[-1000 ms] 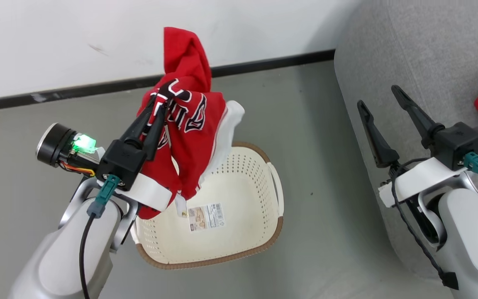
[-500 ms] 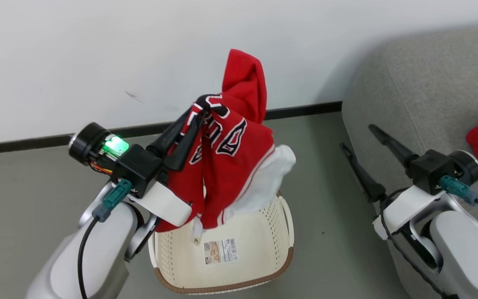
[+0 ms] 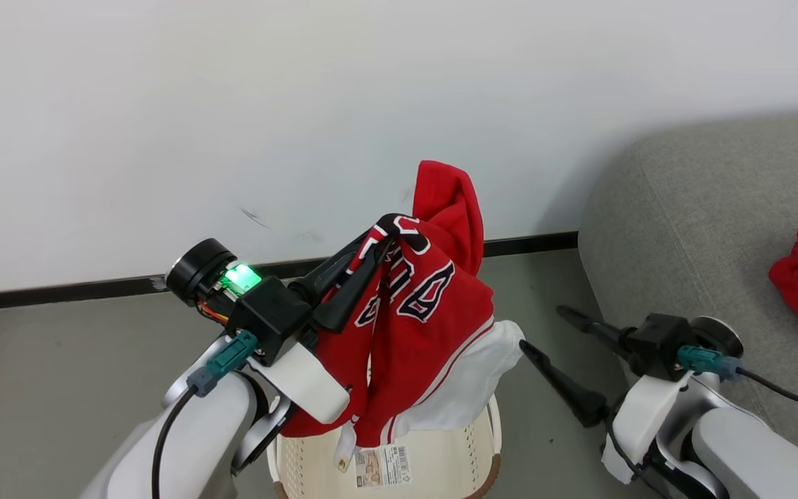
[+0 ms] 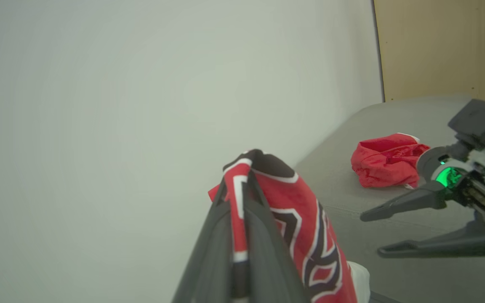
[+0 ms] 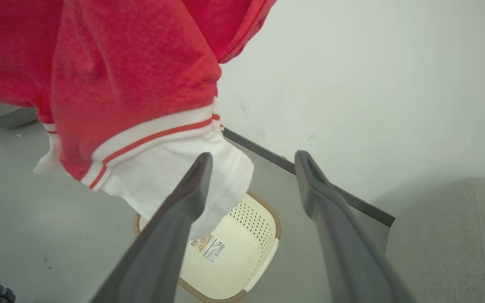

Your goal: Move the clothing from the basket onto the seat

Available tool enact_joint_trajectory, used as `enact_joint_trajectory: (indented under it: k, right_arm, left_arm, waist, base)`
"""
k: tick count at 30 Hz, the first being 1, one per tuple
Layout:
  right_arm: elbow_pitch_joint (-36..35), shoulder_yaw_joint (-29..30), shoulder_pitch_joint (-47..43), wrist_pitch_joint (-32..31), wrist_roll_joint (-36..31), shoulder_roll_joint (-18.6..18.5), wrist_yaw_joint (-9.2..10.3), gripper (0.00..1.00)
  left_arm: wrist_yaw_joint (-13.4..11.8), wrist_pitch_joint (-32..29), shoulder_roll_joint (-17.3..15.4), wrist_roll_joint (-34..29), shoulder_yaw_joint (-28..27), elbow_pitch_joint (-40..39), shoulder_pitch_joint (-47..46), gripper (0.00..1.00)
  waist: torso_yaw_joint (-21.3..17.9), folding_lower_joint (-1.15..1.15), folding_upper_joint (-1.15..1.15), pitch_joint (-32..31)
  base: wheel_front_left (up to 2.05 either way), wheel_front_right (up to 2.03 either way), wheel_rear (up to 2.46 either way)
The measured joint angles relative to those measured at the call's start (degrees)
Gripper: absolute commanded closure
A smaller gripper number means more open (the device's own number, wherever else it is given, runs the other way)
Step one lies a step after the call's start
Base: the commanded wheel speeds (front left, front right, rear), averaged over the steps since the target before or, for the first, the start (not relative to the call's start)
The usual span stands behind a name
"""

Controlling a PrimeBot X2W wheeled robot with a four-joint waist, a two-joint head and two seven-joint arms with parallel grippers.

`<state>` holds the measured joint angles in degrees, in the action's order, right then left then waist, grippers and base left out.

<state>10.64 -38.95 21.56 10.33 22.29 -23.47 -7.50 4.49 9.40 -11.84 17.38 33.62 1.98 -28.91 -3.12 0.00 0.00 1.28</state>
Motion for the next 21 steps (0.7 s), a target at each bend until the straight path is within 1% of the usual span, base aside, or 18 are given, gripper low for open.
enact_joint_trajectory:
  k: [5, 10, 12, 18, 21]
  right_arm:
    - [-3.1, -6.7, 1.8, -2.3, 5.0, -2.8, 0.0, 0.0]
    - [-6.4, -12.2, 5.1, -4.9, 10.6, -6.6, 0.0, 0.0]
    - [-8.3, -14.7, 6.6, -6.0, 14.1, -8.1, 0.0, 0.0]
    - [-13.2, -21.2, 8.9, -10.6, 26.2, -10.7, 0.0, 0.0]
    - [-14.8, -23.2, 11.1, -12.1, 29.3, -11.8, 0.0, 0.0]
  left_arm:
    - [0.5, -0.3, 0.3, 0.4, 1.5, -1.8, 0.0, 1.0]
    - [1.1, -1.3, 0.5, 0.8, 2.8, -3.2, 0.1, 1.0]
    - [1.2, -1.7, 0.6, 0.9, 3.4, -3.7, 0.2, 1.0]
    - [1.6, -2.4, 0.8, 1.3, 4.8, -5.5, 0.2, 1.0]
    - [1.7, -3.0, 1.0, 1.7, 5.4, -6.4, 0.2, 1.0]
  waist:
    - [0.6, 0.0, 0.0, -1.8]
    - [1.2, 0.0, 0.0, -3.2]
    - [1.5, 0.0, 0.0, -3.6]
    - [2.6, 0.0, 0.0, -4.4]
    - [3.2, 0.0, 0.0, -4.5]
  base:
    - [0.0, 0.0, 0.0]
    - [0.0, 0.0, 0.0]
    - [0.0, 0.0, 0.0]
    - [0.0, 0.0, 0.0]
    - [0.0, 0.0, 0.0]
